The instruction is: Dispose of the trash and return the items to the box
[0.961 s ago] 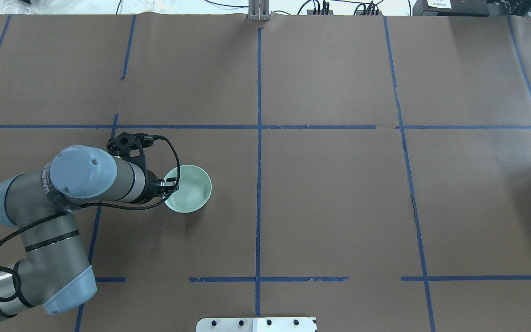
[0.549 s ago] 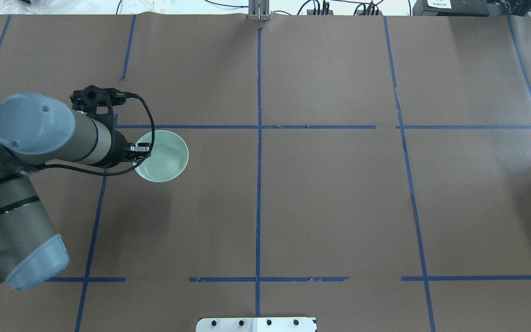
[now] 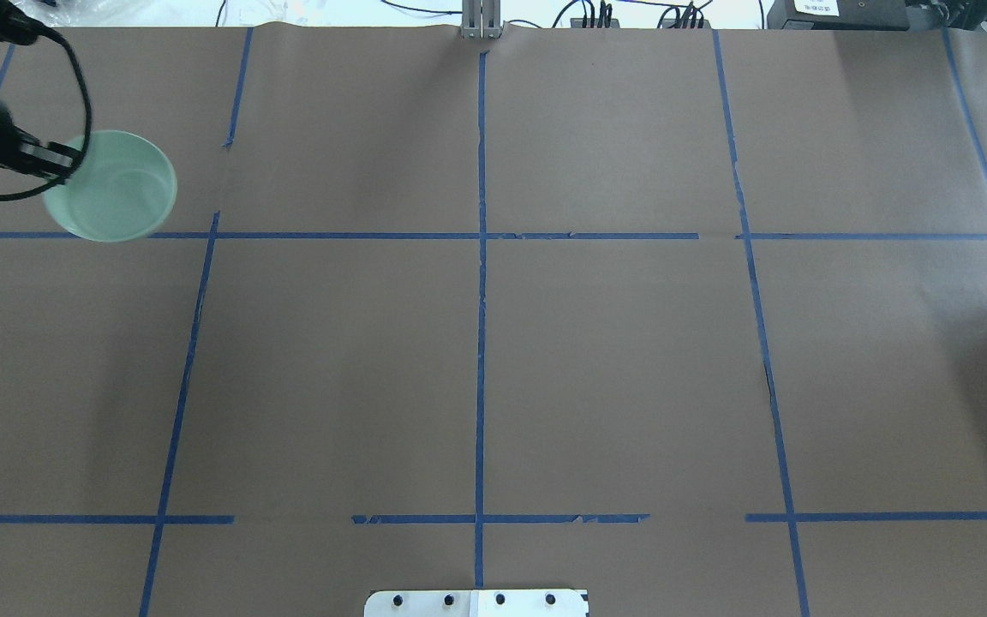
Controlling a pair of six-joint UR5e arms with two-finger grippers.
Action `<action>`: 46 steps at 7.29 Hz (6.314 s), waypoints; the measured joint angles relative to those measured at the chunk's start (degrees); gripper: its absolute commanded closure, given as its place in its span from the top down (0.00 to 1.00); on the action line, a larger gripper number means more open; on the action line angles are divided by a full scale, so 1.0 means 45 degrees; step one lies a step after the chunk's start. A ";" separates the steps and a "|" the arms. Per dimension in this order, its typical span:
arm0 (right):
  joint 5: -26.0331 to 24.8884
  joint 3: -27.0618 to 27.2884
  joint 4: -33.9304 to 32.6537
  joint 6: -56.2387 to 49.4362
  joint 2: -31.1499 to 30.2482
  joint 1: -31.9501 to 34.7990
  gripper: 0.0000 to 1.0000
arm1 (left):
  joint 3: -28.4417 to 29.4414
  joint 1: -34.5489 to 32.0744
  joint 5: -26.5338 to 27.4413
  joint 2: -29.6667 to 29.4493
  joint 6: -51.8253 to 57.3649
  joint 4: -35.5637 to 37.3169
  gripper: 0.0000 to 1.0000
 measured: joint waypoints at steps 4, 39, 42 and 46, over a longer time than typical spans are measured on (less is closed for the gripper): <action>-0.0009 0.0004 0.0000 0.0034 0.0003 -0.0091 1.00 | 0.2615 -0.4867 -0.1318 0.2574 0.9465 -0.1860 0.00; 0.0139 0.0770 0.1426 0.3056 -0.1441 -0.1992 1.00 | 0.4571 -0.5777 -0.5391 0.5632 0.6607 -0.3500 1.00; 0.0153 0.0601 0.1426 0.3099 -0.1442 -0.2062 1.00 | 0.4505 -0.6009 -0.5390 0.5660 0.6606 -0.3499 1.00; 0.0154 0.0587 0.1426 0.3114 -0.1442 -0.2125 1.00 | 0.4495 -0.6190 -0.5395 0.5632 0.6605 -0.3518 1.00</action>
